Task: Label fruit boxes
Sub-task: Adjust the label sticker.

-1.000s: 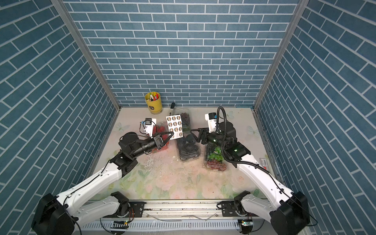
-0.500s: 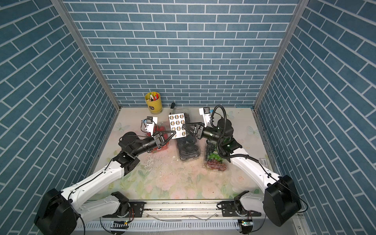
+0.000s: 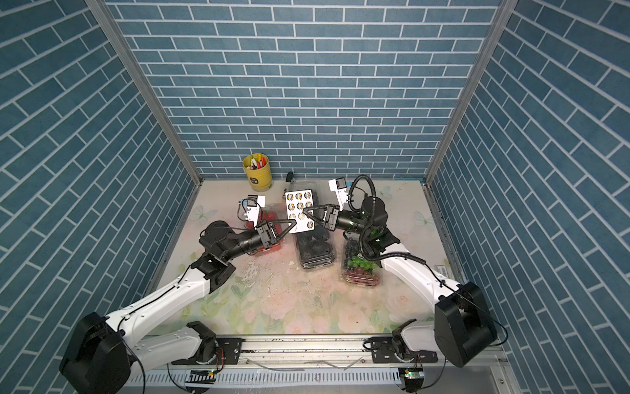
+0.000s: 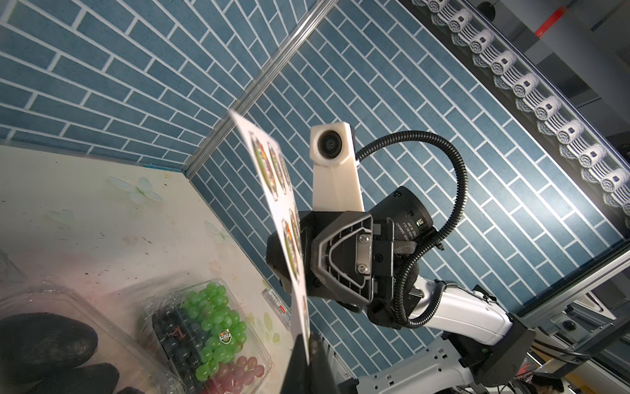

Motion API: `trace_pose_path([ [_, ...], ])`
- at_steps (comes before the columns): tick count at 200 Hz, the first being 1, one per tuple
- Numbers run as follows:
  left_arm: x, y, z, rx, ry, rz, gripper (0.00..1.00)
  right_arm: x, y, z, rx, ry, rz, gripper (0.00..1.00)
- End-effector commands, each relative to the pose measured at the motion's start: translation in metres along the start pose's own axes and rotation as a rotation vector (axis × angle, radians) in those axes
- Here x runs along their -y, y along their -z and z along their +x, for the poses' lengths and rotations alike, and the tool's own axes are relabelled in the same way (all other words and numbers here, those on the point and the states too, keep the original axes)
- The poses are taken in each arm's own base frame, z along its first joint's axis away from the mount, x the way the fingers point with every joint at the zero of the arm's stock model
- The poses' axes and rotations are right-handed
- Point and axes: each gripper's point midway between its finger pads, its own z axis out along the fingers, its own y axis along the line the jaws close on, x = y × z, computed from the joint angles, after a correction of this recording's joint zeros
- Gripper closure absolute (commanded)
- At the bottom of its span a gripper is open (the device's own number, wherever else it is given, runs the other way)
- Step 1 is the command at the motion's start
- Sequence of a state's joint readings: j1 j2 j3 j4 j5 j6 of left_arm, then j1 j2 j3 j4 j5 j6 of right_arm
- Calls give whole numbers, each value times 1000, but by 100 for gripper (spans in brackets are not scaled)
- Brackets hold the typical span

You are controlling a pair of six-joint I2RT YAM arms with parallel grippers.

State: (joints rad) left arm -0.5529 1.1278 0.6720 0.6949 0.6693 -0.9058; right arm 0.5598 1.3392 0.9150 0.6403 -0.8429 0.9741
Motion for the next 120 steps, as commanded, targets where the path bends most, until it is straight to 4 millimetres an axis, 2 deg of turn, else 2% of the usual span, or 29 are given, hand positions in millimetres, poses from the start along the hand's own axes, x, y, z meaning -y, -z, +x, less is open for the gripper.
trace_pose_path([
  [1,7,-1,-6,8,-25,30,100,-25,-1,-14,11,38,-80,77],
  [53,6,-2,-8,10,-26,26,100,-24,-3,-8,-14,19,-106,83],
  [102,6,-2,-8,13,-27,20,100,-25,-3,-4,-32,9,-118,83],
  [120,6,-1,-9,16,-33,14,100,-24,-2,-1,-38,8,-118,79],
])
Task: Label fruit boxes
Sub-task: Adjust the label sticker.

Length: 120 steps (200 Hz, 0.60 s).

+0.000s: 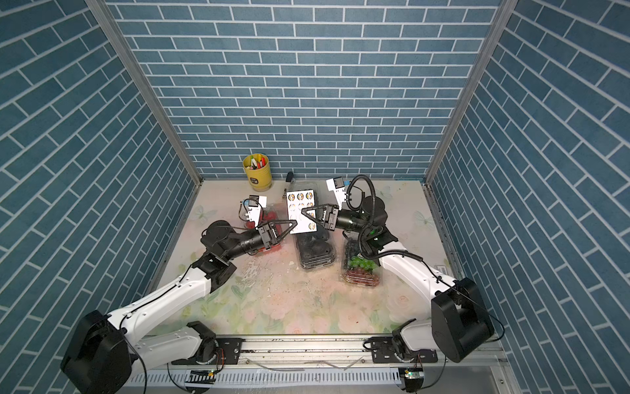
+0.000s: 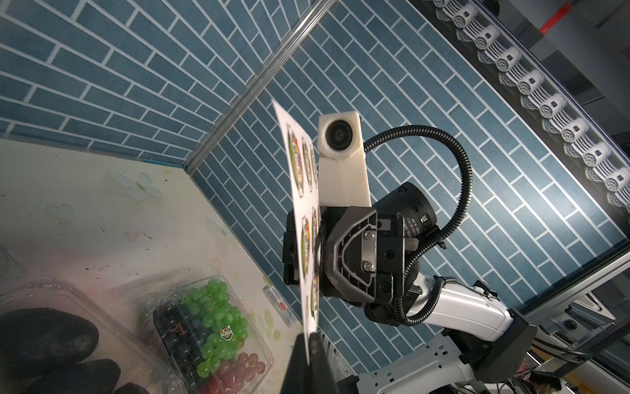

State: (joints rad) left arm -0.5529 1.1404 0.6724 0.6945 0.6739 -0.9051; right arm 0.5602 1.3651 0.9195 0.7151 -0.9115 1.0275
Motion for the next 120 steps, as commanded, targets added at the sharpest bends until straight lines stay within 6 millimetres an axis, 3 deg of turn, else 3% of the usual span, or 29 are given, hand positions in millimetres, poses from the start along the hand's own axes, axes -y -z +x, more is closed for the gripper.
trace_pose_path([
  [1,10,1,-11,25,-39,18,100,-15,0,-4,-4,21,-50,79],
  [55,8,1,-11,25,-43,8,100,-10,2,2,-19,12,-36,79],
  [95,9,1,-11,26,-44,10,100,-8,0,4,-34,5,-33,100],
  [120,10,2,-11,26,-49,12,96,-6,0,5,-37,-3,-28,100],
])
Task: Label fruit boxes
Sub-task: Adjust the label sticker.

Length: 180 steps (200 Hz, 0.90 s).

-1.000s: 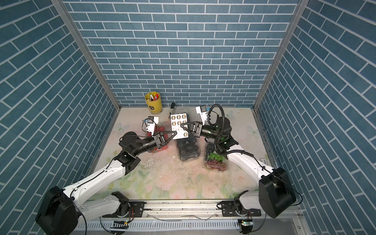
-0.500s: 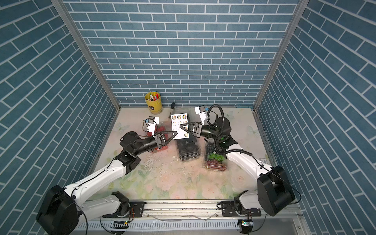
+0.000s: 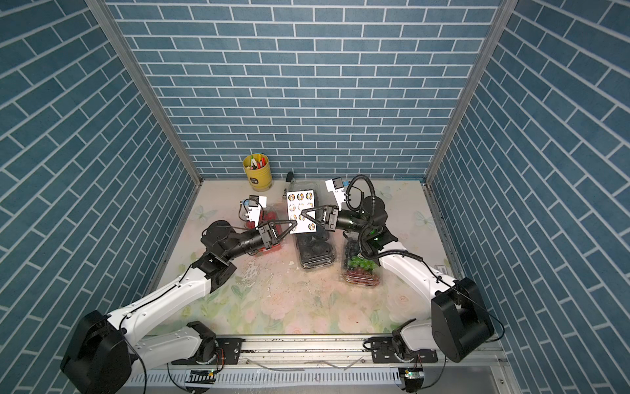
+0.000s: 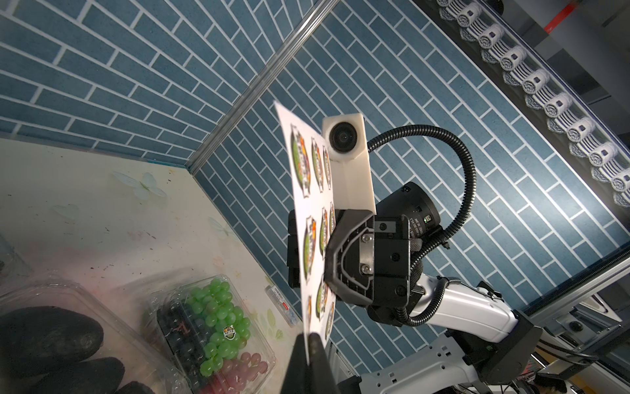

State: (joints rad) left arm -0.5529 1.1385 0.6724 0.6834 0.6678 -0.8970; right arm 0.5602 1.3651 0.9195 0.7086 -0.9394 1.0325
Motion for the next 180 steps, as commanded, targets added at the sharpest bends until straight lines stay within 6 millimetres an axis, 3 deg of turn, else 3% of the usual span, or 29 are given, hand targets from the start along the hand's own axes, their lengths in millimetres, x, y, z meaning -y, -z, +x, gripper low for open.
trace_pose_path([
  [1,12,2,-12,27,-46,22,95,-4,0,0,-12,6,-15,100],
  [35,9,1,-11,27,-49,15,79,-8,0,-3,6,5,-26,100],
  [102,3,-3,-10,24,-44,9,86,-17,-1,-8,25,-17,-85,100],
  [180,11,-3,-16,49,-61,37,91,-8,-8,-1,5,-50,-91,100],
])
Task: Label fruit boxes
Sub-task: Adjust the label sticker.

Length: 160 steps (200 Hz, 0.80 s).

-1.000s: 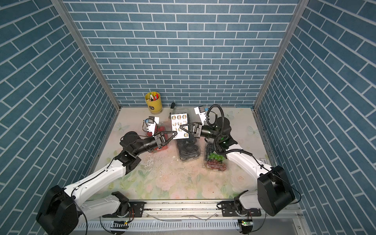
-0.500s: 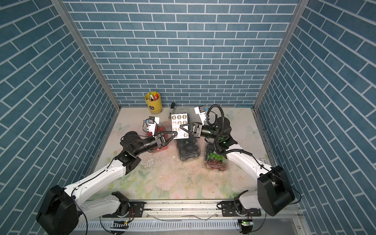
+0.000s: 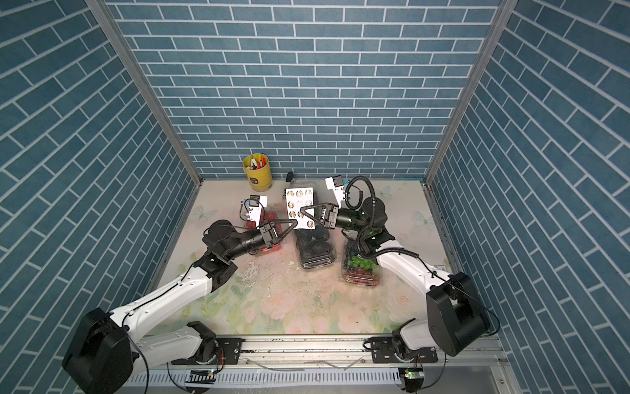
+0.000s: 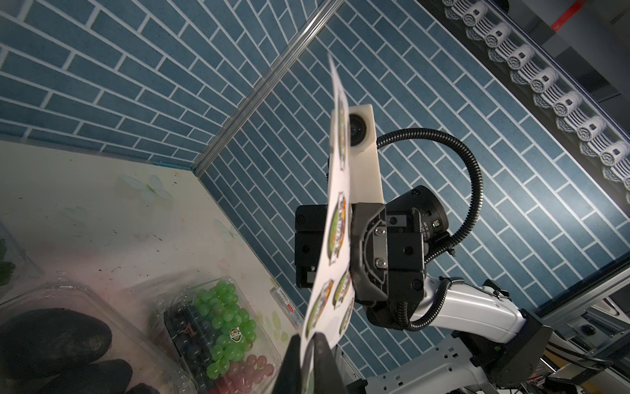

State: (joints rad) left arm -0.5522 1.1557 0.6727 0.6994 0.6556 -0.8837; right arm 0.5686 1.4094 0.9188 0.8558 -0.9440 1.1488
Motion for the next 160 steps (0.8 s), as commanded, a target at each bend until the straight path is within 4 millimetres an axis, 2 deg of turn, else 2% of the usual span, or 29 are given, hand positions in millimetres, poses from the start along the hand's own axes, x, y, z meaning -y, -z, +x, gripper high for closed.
trace_pose_path([
  [1,15,-1,-14,39,-47,45,91,-2,-2,5,-16,-16,-31,100],
  [19,17,0,-16,44,-57,52,82,0,-2,6,-22,-20,-32,100],
  [33,18,1,-16,43,-57,54,100,0,-2,7,-22,-18,-32,100],
  [42,19,1,-16,45,-58,54,100,-1,-2,6,-21,-15,-31,100],
  [55,20,1,-16,46,-58,54,100,0,-2,6,-20,-14,-30,87],
  [74,19,1,-16,43,-55,53,100,-2,-2,5,-21,-9,-33,81],
  [160,19,2,-16,44,-52,47,100,9,-3,12,-50,-31,-14,81],
])
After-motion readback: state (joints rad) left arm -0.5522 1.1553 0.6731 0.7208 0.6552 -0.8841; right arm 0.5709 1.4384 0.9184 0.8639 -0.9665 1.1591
